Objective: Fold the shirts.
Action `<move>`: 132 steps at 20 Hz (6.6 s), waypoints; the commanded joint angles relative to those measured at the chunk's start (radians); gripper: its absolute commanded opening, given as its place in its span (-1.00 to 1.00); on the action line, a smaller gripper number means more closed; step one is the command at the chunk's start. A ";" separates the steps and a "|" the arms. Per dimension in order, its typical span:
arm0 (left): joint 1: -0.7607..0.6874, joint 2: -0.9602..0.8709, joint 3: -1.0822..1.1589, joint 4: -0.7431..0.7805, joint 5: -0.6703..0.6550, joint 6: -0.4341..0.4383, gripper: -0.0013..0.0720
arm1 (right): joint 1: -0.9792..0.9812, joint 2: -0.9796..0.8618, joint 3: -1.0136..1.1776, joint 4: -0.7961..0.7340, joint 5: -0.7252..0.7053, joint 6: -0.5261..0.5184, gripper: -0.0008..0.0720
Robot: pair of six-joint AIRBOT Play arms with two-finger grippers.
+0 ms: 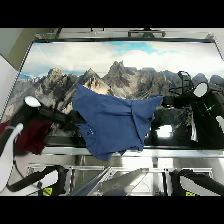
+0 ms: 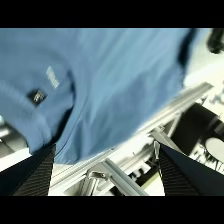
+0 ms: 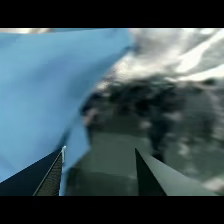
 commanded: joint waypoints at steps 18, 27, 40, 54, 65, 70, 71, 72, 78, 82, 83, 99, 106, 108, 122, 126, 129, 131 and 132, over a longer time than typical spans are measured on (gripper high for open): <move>-0.010 -0.295 0.146 0.078 0.362 0.043 -0.58 | -0.019 -0.155 0.000 0.260 -0.115 -0.196 0.41; -0.021 -0.542 0.715 0.080 0.223 0.051 -0.94 | -0.025 -0.219 -0.002 0.280 -0.050 -0.237 -0.94; -0.008 -0.900 1.361 0.078 -0.074 -0.001 -0.04 | 0.015 -0.039 -0.260 0.387 0.040 -0.204 0.26; 0.071 -0.409 0.393 0.259 -0.123 0.013 -0.05 | -0.305 -0.015 -0.152 0.380 0.227 -0.314 0.92; -0.073 -0.531 0.356 0.150 0.077 0.074 -0.39 | -0.145 -0.235 -0.169 0.509 0.105 -0.392 -0.76; -0.133 -0.428 0.473 0.146 0.006 0.125 -0.93 | -0.151 -0.170 -0.111 0.673 0.273 -0.467 -0.94; -0.146 -0.363 0.506 0.145 -0.025 0.135 -0.93 | -0.156 -0.123 -0.078 0.695 0.318 -0.467 -0.94; -0.154 -0.292 0.546 0.128 -0.052 0.152 -0.92 | -0.165 -0.066 -0.044 0.733 0.357 -0.469 -0.94; -0.031 0.198 0.983 -0.203 -0.039 0.191 -0.91 | -0.296 0.393 0.263 0.969 0.372 -0.449 -0.94; 0.160 0.356 1.300 -0.185 0.038 0.182 -0.91 | -0.412 0.637 0.417 0.946 0.227 -0.439 -0.95; 0.211 0.371 1.332 -0.184 0.037 0.182 -0.91 | -0.434 0.678 0.435 0.902 0.187 -0.439 -0.95; -0.099 -0.827 1.342 0.024 0.139 0.284 -0.92 | -0.087 -0.350 0.140 0.790 -0.127 -0.667 -0.94; 0.004 -0.910 1.400 0.018 -0.129 0.120 0.94 | -0.209 -0.463 0.365 0.820 0.135 -0.592 -0.05; 0.040 -0.824 1.279 0.021 -0.192 0.103 0.83 | -0.262 -0.378 0.363 0.686 0.233 -0.521 -0.03; 0.053 -0.523 0.440 0.171 0.159 0.147 0.17 | -0.315 0.015 -0.208 0.342 0.095 -0.434 0.82; -0.020 -0.612 0.524 0.035 0.167 0.195 0.17 | -0.316 -0.017 -0.208 0.340 0.094 -0.439 0.82; -0.075 -0.683 0.633 -0.003 0.072 0.204 -0.82 | -0.312 -0.058 -0.208 0.340 0.097 -0.441 0.82; -0.093 -0.703 0.704 0.001 0.008 0.209 -0.97 | -0.297 -0.095 -0.208 0.354 0.085 -0.442 0.82; -0.099 -0.705 0.729 0.002 -0.009 0.205 -0.97 | -0.283 -0.115 -0.208 0.357 0.068 -0.442 0.82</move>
